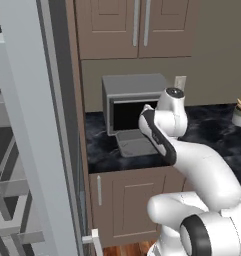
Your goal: Take the corn and avocado out of the freezer and place them in the tupperware container on the counter. Then put the tupperware containing the vegetables back in the freezer.
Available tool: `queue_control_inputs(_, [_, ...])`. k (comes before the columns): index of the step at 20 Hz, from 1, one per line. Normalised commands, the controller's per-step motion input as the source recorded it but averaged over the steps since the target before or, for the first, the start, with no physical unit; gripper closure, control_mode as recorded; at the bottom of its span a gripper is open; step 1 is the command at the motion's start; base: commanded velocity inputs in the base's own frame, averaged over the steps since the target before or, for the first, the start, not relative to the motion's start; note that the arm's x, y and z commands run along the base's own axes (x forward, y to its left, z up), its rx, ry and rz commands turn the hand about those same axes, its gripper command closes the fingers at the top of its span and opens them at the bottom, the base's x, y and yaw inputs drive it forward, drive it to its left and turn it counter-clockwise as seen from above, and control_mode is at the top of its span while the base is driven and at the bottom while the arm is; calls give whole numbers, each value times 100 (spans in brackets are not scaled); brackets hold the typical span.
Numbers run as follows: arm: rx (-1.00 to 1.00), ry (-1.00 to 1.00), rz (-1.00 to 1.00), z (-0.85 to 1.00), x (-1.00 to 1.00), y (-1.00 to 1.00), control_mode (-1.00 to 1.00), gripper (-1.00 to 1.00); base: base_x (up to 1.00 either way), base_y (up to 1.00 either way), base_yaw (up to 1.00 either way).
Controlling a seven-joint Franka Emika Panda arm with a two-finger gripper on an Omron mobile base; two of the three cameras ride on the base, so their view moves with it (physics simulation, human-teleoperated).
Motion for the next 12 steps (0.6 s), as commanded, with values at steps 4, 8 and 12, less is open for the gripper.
queue_control_inputs(4, [3,0,-10,-39,35,0,-100,100,0,0,0])
queue_control_inputs(8, [2,0,-7,-29,40,0,-100,100,0,0,0])
queue_control_inputs(12, [3,0,-3,-16,42,0,-100,100,0,0,0])
